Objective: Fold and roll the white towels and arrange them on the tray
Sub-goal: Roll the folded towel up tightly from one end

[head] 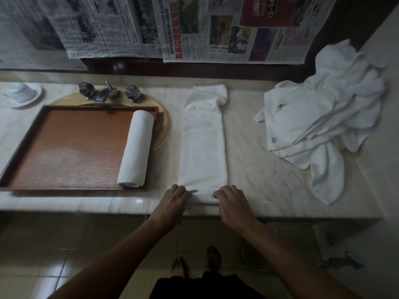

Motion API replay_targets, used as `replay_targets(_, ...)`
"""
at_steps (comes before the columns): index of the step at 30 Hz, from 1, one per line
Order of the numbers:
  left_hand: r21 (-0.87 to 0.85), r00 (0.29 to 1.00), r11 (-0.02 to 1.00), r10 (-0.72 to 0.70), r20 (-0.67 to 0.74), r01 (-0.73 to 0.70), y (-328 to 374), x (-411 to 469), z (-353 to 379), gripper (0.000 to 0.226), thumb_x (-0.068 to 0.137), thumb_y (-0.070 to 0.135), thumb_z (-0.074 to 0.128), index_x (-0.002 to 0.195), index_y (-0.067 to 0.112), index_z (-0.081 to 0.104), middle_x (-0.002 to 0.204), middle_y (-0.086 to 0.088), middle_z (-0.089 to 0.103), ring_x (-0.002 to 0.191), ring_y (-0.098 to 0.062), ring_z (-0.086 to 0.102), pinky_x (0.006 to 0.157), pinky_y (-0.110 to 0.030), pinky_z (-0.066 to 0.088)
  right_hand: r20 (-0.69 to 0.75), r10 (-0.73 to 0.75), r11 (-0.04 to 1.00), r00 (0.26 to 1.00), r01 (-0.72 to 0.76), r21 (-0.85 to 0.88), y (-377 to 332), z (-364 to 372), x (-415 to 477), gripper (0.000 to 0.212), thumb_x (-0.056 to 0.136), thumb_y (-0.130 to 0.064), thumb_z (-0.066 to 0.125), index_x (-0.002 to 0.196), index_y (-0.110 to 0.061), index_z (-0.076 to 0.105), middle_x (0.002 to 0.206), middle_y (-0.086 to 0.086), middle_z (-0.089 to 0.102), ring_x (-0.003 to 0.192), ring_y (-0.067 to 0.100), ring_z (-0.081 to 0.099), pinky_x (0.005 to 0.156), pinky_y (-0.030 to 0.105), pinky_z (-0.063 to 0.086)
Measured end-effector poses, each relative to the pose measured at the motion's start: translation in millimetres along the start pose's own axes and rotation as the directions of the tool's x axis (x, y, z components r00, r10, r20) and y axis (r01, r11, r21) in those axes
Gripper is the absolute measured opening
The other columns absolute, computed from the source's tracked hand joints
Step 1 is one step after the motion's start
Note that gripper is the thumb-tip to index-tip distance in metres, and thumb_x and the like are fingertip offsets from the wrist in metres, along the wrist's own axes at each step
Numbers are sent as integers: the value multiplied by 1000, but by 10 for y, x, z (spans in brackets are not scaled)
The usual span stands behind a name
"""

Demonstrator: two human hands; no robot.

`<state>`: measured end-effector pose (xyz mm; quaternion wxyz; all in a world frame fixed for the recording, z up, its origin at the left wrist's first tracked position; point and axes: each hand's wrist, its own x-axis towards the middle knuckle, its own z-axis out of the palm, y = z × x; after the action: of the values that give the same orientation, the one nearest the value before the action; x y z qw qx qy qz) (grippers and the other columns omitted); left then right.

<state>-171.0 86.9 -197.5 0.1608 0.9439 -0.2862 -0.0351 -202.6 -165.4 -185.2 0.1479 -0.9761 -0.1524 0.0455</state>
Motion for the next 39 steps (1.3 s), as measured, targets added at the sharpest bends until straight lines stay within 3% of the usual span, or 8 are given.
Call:
replay_targets(6, 19, 999, 999, 30, -42, -30, -2, -13, -56, 46, 74, 5, 41, 108, 18, 67, 93, 2, 62, 79, -22, 53, 66, -34, 42, 2, 0, 1000, 1000, 0, -1, 67, -75, -18, 37, 82, -9, 62, 115, -25, 62, 114, -7, 62, 103, 21, 54, 89, 37, 40)
replay_targets(10, -178, 991, 975, -131, 20, 132, 72, -71, -192, 35, 75, 7, 65, 106, 24, 70, 94, 8, 70, 85, -17, 60, 75, -36, 49, 85, 52, 989, 995, -63, 132, 154, -150, -61, 33, 93, -11, 60, 120, -30, 64, 121, -15, 61, 114, 10, 50, 99, 33, 34)
replay_targets(15, -496, 888, 744, -433, 153, 448, 36, -31, -316, 22, 79, 13, 77, 94, 29, 77, 88, 14, 75, 81, 6, 67, 67, -5, 46, 99, 186, 880, 978, -210, 426, 259, -192, -53, 29, 92, -6, 65, 111, -27, 71, 111, -15, 66, 103, -3, 59, 94, 19, 48)
replay_targets(19, -532, 832, 649, -501, 239, 544, -39, 4, -316, 17, 85, 20, 80, 94, 34, 78, 86, 17, 75, 80, 13, 66, 68, -11, 46, 82, 254, 804, 964, -258, 536, 259, -238, -37, 29, 92, -3, 68, 104, -29, 71, 106, -14, 67, 100, -7, 61, 85, 8, 48)
replay_targets(27, -582, 799, 574, -545, 253, 576, -68, 52, -290, 13, 90, 22, 75, 99, 28, 81, 83, 6, 77, 79, -8, 72, 67, -23, 51, -208, 87, 988, 974, -58, 141, -55, 9, -49, 63, 68, 14, 53, 117, -20, 74, 114, 1, 64, 102, 25, 56, 77, 37, 47)
replay_targets(32, -586, 779, 551, -576, 248, 594, -12, 55, -297, 11, 91, 23, 73, 98, 27, 79, 83, 3, 76, 77, -13, 71, 71, -31, 57, -73, 11, 999, 997, -13, -30, -175, 151, -198, 70, 75, -4, 45, 144, -11, 56, 144, 13, 55, 128, 36, 52, 99, 46, 45)
replay_targets(35, -480, 809, 708, -588, 6, 518, 169, -5, -242, 12, 91, 22, 72, 102, 26, 72, 97, 2, 69, 87, -18, 67, 72, -34, 55, -12, 17, 996, 1000, -18, -84, -171, 236, -220, 83, 76, -1, 58, 156, -11, 39, 159, 15, 40, 145, 39, 38, 114, 55, 36)
replay_targets(39, -95, 957, 979, -195, -214, 179, 539, -94, 2, 40, 84, 17, 76, 121, 21, 62, 120, -1, 60, 106, -21, 55, 87, -41, 50, -12, 18, 999, 1000, -19, -51, -166, 247, -218, 96, 75, 3, 62, 162, -13, 23, 168, 14, 25, 156, 36, 19, 123, 57, 18)
